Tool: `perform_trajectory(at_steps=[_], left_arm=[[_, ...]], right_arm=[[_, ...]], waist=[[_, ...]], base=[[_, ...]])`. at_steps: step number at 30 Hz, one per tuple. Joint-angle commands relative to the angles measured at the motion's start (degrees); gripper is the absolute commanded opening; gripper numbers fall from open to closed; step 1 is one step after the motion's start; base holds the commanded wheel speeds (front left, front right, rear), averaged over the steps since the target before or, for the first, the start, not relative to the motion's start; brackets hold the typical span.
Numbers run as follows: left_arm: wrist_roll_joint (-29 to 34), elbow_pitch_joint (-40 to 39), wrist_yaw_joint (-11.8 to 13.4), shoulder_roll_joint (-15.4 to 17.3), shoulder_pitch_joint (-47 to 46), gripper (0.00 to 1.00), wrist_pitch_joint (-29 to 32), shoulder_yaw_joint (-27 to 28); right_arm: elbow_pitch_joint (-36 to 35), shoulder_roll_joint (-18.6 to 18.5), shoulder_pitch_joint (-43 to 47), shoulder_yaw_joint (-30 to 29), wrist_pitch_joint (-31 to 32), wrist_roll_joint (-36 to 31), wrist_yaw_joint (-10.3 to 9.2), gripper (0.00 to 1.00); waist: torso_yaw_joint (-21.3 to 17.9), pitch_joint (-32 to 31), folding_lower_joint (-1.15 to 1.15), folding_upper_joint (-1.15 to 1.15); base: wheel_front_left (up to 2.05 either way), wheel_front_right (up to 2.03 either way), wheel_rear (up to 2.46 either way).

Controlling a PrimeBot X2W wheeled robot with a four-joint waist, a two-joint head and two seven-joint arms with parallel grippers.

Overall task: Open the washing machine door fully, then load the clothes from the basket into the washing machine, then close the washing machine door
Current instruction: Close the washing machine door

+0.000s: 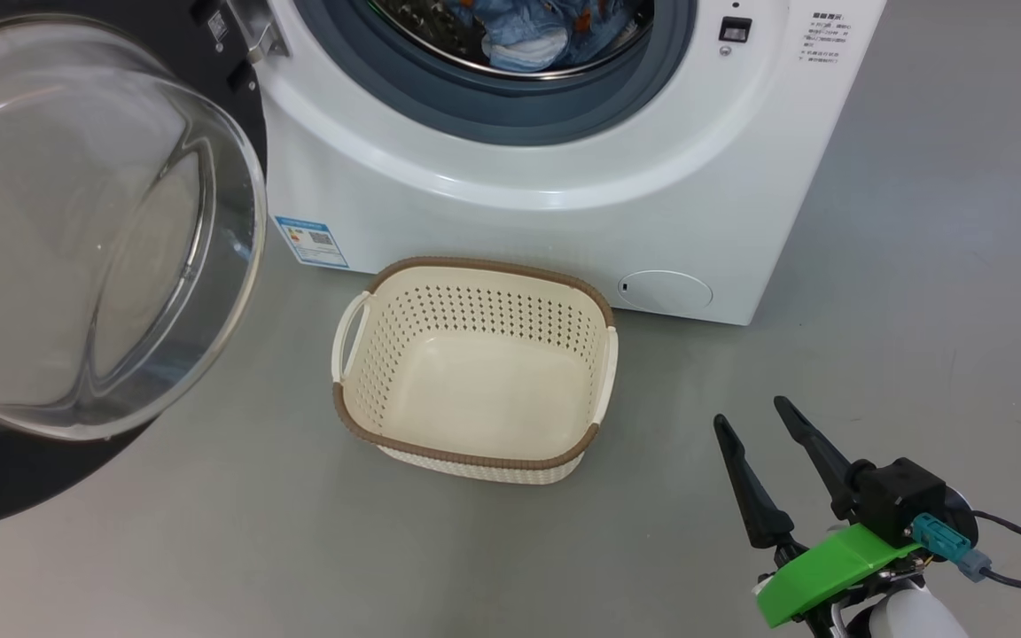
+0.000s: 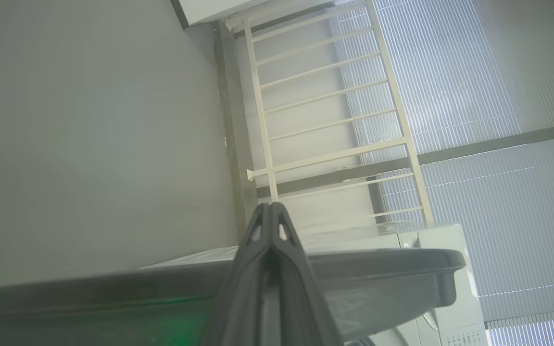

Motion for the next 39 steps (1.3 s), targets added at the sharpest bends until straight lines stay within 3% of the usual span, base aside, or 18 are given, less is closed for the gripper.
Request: perform_trajectory(at_steps=[1,19,31,39], left_arm=[[-0.5,-2.0,-0.2,3.4,0.6,0.00,0.7,0.7],[-1.2,-2.4,-0.2,3.3,2.3,0.00,6.4,-2.0],[-4.8,-5.3,-0.2,3.5,4.6,0.00,15.5,-2.4],[-9.3,-10.1,-0.2,1.3,7.3,0.00,23.0,-1.8]], right_arm=[[-1.1,0.1,-1.7,1.3,-0.3,-0.2,0.09,1.00],[-0.3,-0.4,-1.7,1.5,0.0,1.1,0.09,1.00],[0.3,-0.3,-1.7,2.0,0.0,2.1,0.09,1.00],[1.3,-0.3,-1.7,2.8,0.4,3.5,0.09,1.00]], waist=[[0.0,0.1,0.00,0.00],[-0.5,0.5,0.00,0.00],[0.5,0.4,0.00,0.00],[1.2,0.2,0.00,0.00]], base=[[0.00,0.00,0.00],[0.00,0.00,0.00],[0.00,0.00,0.00],[0.00,0.00,0.00]])
